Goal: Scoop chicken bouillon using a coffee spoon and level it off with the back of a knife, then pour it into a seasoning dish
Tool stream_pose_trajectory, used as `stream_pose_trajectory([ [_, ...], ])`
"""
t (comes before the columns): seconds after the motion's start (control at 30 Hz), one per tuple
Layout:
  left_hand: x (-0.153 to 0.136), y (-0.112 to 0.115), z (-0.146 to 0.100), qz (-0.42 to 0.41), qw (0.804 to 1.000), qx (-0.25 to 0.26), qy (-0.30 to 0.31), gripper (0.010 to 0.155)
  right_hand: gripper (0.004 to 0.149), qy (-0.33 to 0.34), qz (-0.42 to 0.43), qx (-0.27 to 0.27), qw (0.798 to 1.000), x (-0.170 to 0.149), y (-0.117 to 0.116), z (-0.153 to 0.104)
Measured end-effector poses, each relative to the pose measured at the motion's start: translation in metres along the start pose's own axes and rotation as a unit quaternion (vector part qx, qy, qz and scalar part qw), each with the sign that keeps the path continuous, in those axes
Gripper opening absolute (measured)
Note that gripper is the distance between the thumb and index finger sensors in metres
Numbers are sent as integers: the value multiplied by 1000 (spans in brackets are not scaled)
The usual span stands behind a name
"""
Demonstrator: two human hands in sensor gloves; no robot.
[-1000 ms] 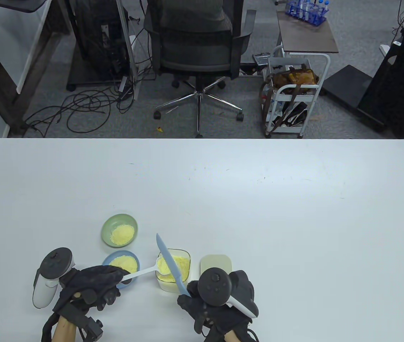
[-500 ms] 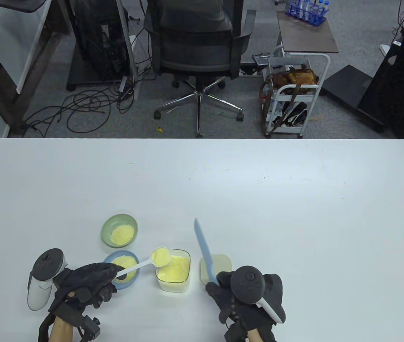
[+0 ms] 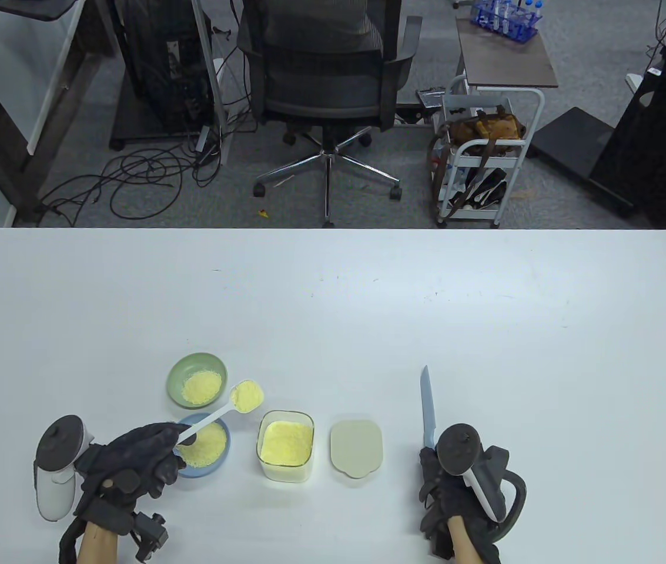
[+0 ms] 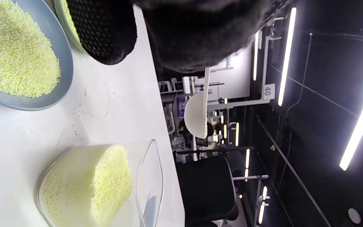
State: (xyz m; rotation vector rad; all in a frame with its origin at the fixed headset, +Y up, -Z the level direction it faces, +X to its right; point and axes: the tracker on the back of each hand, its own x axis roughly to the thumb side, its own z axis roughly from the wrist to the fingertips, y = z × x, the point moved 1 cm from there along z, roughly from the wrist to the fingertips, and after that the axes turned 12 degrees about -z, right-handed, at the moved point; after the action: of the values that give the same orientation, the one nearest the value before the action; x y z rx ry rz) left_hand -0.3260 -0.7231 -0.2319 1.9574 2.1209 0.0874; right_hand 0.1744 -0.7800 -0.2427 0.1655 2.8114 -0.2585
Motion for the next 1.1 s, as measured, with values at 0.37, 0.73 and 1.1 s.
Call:
stream_pose_trajectory([
  [0.37, 1, -1, -1, -8, 1000, 7, 4, 46, 58, -24, -11, -62, 998, -15, 7, -9],
  [0.73, -6, -36, -11, 2, 985, 172, -11, 47, 86, 115, 36, -148, 982, 38, 18, -44],
  [1.1, -24, -40, -5, 71, 966, 241, -59, 48, 88, 135, 54, -131, 981, 32, 6, -46],
])
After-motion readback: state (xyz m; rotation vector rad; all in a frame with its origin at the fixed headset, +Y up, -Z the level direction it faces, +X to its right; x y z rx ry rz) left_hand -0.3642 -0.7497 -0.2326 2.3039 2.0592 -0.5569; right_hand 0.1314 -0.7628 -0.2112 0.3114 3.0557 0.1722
